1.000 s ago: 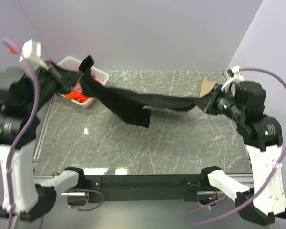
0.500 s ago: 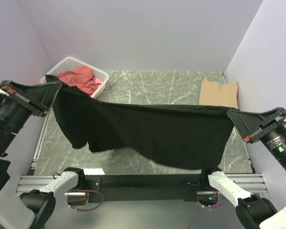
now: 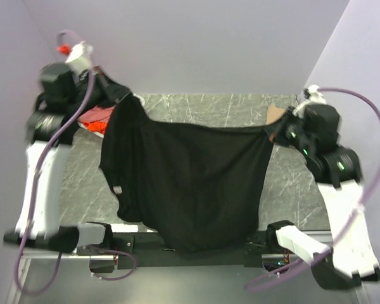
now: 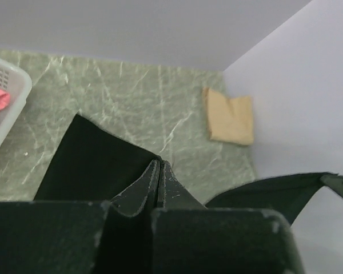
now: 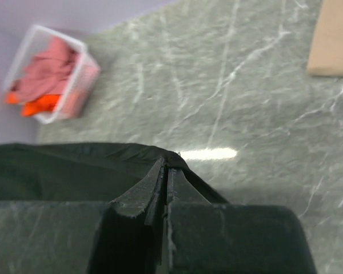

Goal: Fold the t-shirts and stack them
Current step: Flatten the tshirt out

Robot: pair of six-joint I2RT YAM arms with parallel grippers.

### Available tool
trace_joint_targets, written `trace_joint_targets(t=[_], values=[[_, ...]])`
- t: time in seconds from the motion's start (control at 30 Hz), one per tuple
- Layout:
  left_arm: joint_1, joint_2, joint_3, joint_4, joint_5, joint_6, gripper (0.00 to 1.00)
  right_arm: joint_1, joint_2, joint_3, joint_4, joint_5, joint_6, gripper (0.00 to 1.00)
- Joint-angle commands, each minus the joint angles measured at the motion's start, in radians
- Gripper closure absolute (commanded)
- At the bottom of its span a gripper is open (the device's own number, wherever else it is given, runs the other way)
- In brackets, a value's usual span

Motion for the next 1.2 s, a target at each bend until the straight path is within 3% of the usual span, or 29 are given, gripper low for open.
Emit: trace_joint_targets(t=[0.0, 0.17, 0.33, 0.5, 0.73, 0.87, 1.07, 1.17], values=[[-0.024, 0.125, 0.060, 0.125, 0.036, 0.091, 1.00, -0.033, 0.094, -0.027, 0.255, 0.042, -0.071, 1.00], [-0.044, 0.315, 0.247, 0.124, 0.027, 0.159, 0.99, -0.128, 0.258, 0.106, 0.303, -0.006, -0.108, 1.00], [-0.044, 0.383, 0.404, 0.183, 0.065, 0.127, 0.99, -0.176, 0.357, 0.336, 0.253, -0.055, -0.138, 1.00], [-0.046, 0.296, 0.315, 0.337, 0.116, 0.097, 0.99, -0.177, 0.354, 0.426, 0.172, -0.064, -0.163, 1.00], [-0.049, 0.179, 0.315, 0.265, 0.107, 0.113, 0.99, -0.176, 0.208, 0.421, 0.079, -0.133, -0.157, 1.00], [-0.055, 0.055, 0.305, 0.236, 0.116, 0.097, 0.99, -0.177, 0.093, 0.499, 0.013, -0.124, -0.157, 1.00], [-0.055, -0.179, 0.206, 0.283, 0.133, -0.013, 0.99, -0.176, -0.035, 0.588, -0.079, -0.119, -0.126, 1.00], [-0.055, -0.268, 0.184, 0.230, 0.113, -0.054, 0.99, -0.177, -0.091, 0.596, -0.109, -0.128, -0.092, 1.00]])
